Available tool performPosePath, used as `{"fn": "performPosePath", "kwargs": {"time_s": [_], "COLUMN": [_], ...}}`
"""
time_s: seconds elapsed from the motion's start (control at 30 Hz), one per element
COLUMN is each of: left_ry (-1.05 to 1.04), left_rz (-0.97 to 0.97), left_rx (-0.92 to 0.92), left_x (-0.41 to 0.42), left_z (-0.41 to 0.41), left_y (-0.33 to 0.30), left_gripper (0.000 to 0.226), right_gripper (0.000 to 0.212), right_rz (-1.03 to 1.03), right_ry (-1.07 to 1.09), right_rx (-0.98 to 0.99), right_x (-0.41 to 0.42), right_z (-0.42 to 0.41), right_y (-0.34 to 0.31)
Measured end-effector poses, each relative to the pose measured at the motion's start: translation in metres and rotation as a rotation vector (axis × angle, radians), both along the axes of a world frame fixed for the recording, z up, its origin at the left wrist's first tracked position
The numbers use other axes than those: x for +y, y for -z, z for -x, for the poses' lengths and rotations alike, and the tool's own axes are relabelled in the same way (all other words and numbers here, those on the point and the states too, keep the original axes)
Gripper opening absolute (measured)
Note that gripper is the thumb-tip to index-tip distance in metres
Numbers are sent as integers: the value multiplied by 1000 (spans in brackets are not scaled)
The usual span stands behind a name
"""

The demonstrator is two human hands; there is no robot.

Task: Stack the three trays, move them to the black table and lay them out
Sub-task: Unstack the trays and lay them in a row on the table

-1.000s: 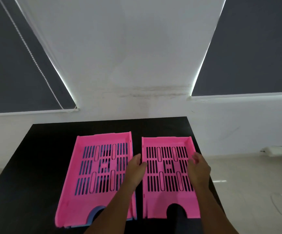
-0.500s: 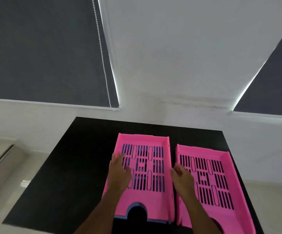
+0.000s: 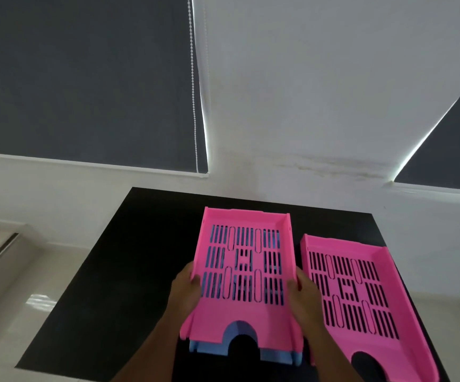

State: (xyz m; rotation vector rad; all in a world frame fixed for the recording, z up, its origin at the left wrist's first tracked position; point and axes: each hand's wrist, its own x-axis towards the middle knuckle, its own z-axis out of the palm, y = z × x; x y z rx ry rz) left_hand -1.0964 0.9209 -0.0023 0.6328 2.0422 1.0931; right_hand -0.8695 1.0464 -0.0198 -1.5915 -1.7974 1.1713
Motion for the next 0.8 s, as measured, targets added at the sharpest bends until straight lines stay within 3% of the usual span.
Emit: {"fn": "performPosePath", "kwargs": {"time_s": [0.47,0.8], "left_ry": [-109,-171], "left_rz": [56,148], "left_rx": [173,258], "left_x": [-71,-128], "left_z": [140,211], "left_y": [2,30], "left_gripper": [18,20], "right_gripper": [22,29], "right_rz": [9,87], "right_ry": [-131,-260], "right_rx": [120,96], "right_x": [-48,-89], "right_z": [153,230], "right_y": [-9,13]}}
